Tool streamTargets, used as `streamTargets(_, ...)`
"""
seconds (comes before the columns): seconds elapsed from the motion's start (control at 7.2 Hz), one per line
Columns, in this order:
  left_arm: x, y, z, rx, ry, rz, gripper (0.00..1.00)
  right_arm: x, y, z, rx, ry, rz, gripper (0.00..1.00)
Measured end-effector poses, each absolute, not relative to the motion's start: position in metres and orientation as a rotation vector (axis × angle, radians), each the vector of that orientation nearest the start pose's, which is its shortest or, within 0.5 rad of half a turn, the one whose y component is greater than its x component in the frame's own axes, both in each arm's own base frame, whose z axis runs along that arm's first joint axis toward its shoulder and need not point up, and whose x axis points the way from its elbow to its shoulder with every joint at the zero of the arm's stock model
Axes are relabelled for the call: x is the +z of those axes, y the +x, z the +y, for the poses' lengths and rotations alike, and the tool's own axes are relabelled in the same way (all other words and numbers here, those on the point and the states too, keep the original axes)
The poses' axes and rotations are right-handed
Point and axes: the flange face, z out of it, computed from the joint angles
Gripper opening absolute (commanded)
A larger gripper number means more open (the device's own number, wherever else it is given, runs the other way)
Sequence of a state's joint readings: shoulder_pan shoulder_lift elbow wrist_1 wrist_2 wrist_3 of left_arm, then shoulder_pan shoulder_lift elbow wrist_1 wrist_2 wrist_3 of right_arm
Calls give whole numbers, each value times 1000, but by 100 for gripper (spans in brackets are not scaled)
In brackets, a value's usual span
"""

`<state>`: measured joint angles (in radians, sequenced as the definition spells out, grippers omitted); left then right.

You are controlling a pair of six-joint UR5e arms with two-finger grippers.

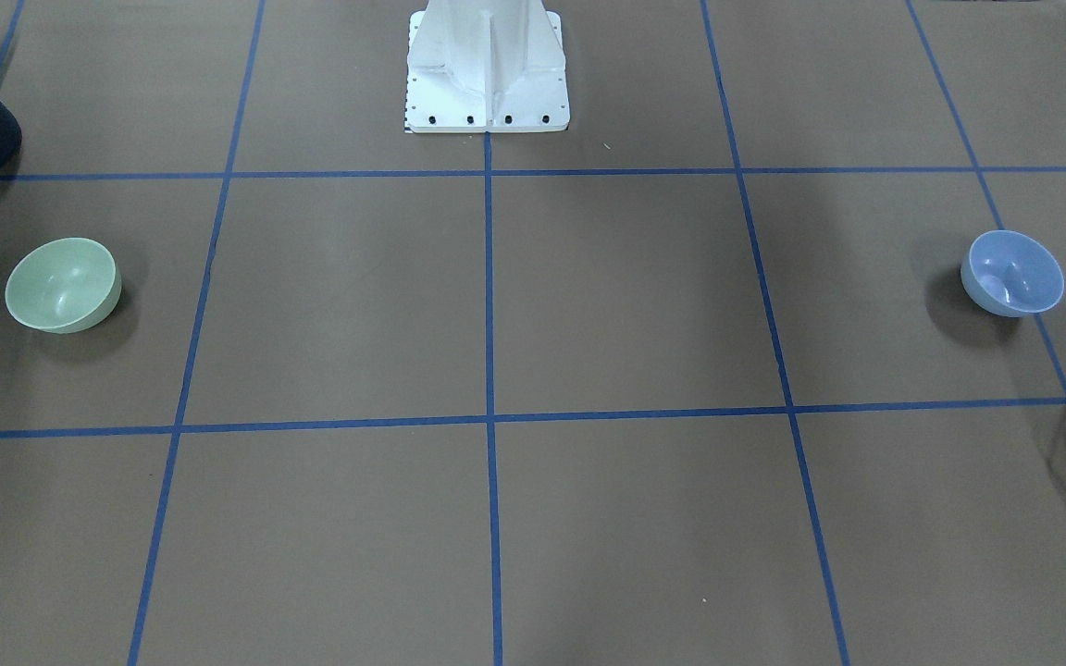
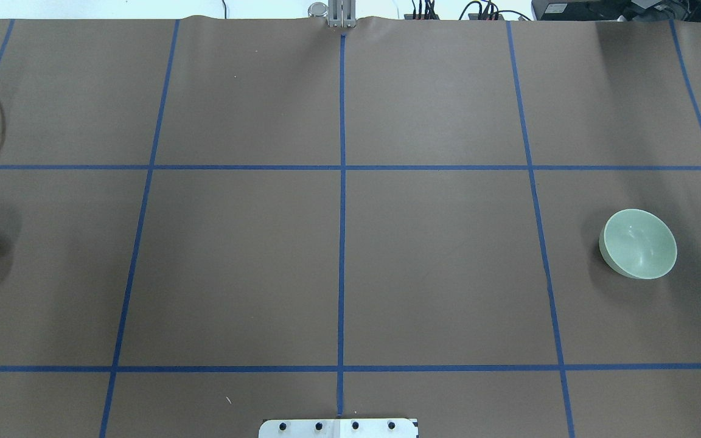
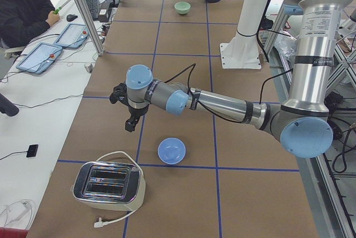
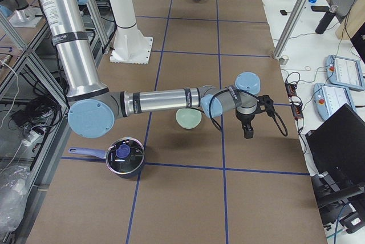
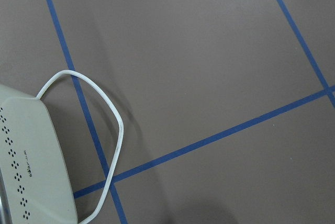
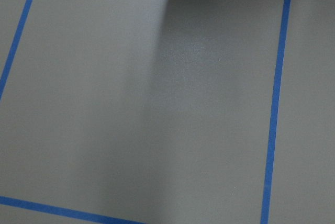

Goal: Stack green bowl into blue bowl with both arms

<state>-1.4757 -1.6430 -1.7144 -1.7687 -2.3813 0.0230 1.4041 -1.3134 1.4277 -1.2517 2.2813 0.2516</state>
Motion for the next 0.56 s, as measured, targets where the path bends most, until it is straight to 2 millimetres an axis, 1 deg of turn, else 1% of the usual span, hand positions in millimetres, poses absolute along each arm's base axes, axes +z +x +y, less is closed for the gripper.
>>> streamTargets(0.28, 526, -10, -535, 277, 361, 815, 98, 555, -36, -624, -74, 261, -770, 100)
streamTargets(0.42, 529, -11, -532, 275, 355, 815, 98, 553, -36, -625, -75, 264, -770, 100)
streamTargets(0.56, 537, -11, -526, 269, 341, 815, 98, 552, -37, -625, -76, 265, -771, 100)
